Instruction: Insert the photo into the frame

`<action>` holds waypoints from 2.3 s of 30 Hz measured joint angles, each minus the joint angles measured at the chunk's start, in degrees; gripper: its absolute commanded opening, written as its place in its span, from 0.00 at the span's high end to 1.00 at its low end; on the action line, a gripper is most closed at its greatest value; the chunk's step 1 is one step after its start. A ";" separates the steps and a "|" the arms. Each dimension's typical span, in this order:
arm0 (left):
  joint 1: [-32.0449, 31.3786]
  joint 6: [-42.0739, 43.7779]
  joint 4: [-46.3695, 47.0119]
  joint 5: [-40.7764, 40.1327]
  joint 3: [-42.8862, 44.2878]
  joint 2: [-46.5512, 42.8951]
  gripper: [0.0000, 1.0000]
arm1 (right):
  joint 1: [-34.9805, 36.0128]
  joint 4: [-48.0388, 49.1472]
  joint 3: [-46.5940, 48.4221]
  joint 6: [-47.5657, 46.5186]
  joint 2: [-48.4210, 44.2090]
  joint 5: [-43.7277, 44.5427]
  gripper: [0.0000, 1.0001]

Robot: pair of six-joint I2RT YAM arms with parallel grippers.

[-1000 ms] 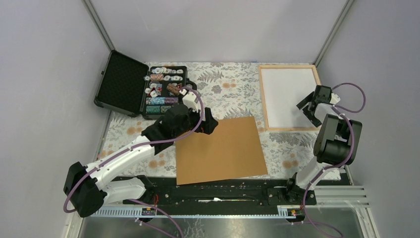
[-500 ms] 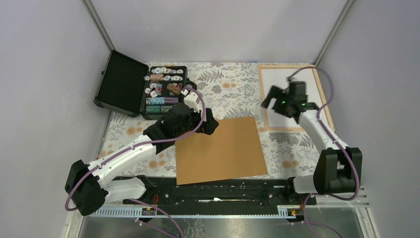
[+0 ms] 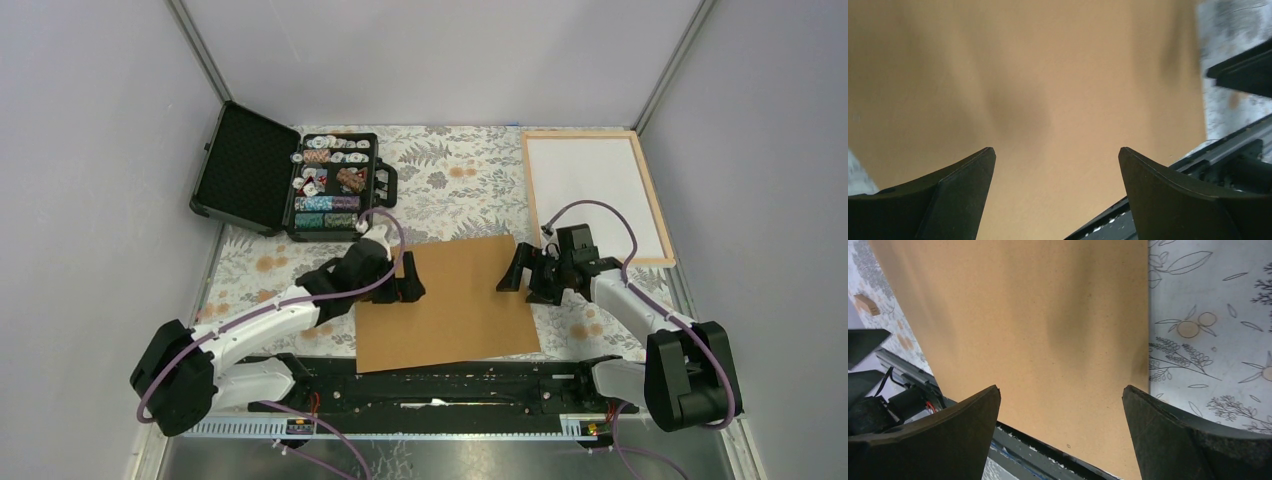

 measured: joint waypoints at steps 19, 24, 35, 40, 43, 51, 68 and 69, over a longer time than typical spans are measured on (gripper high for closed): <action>10.19 -11.30 -12.00 -22.23 -5.55 -5.40 0.01 | -0.04 -0.48 4.44 1.51 7.56 16.37 0.00; 16.50 -12.07 -6.73 -20.44 -10.64 -6.40 0.01 | -0.04 1.62 5.16 0.39 9.07 16.22 0.00; 19.98 -12.11 4.55 -10.56 -11.87 1.62 0.01 | -0.04 10.38 6.69 -0.74 14.03 11.50 0.00; 20.28 -12.68 10.58 -3.17 -13.81 1.44 0.01 | -0.04 15.56 6.34 -0.35 15.87 7.67 0.01; 21.42 -12.44 12.50 0.17 -15.02 0.61 0.02 | -0.20 17.68 5.53 -0.35 15.93 6.62 0.01; 22.60 -11.98 9.94 7.78 -16.35 -6.43 0.02 | -1.05 23.67 0.74 -0.31 12.81 7.19 0.01; 22.05 -22.56 18.95 20.90 -2.27 -13.57 0.07 | -1.05 23.98 -2.32 4.09 8.90 9.94 0.01; 21.62 -23.56 19.80 22.45 -2.05 -13.33 0.07 | -0.61 24.09 -2.67 4.98 8.72 8.76 0.01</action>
